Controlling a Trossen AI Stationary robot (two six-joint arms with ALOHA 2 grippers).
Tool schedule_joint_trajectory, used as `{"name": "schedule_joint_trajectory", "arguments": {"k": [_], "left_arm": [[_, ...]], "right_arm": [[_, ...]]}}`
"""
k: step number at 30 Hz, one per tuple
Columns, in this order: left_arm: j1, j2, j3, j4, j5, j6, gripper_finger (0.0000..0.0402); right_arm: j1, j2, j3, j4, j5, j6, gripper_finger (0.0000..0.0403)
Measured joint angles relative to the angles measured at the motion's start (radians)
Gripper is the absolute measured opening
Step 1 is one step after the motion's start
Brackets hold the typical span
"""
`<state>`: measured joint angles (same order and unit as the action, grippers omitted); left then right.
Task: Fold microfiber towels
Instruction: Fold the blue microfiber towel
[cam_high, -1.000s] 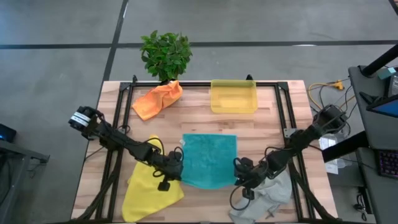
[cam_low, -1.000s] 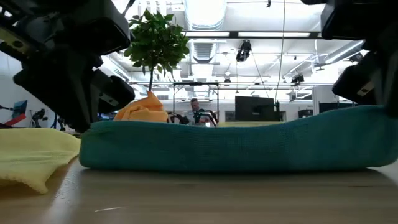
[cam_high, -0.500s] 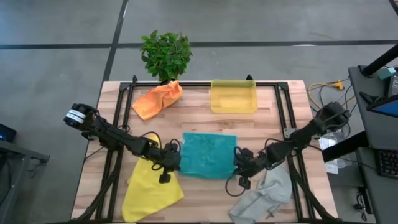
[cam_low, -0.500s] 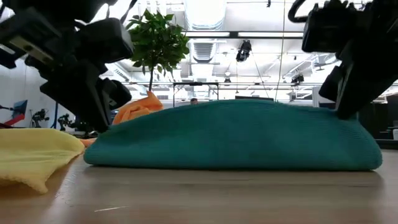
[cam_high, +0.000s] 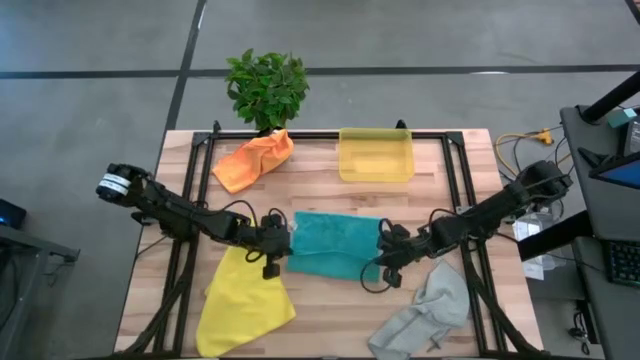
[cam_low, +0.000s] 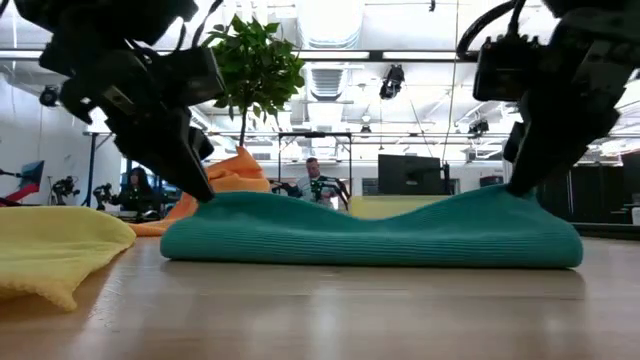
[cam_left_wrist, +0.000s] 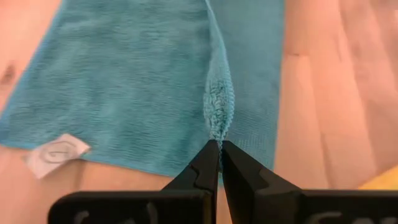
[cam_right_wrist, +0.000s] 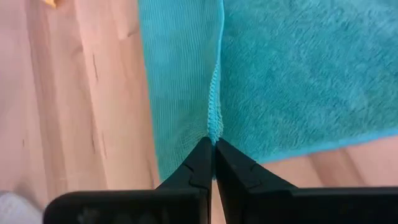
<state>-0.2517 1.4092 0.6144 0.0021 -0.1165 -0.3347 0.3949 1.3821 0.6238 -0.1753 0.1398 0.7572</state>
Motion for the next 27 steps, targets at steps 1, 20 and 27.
{"name": "schedule_joint_trajectory", "arguments": {"k": [1,20,27], "left_arm": [[0.008,0.004,0.000,0.006,-0.008,0.000,0.0000],[0.063,0.002,-0.018,0.005,-0.145,-0.002,0.0000],[0.098,0.002,-0.018,0.006,-0.184,-0.001,0.0000]], "right_arm": [[-0.011,-0.003,-0.001,-0.003,0.001,-0.006,0.0009],[-0.147,-0.013,-0.007,-0.062,0.000,-0.121,0.0009],[-0.196,-0.013,-0.010,-0.062,0.017,-0.144,0.0009]]}}
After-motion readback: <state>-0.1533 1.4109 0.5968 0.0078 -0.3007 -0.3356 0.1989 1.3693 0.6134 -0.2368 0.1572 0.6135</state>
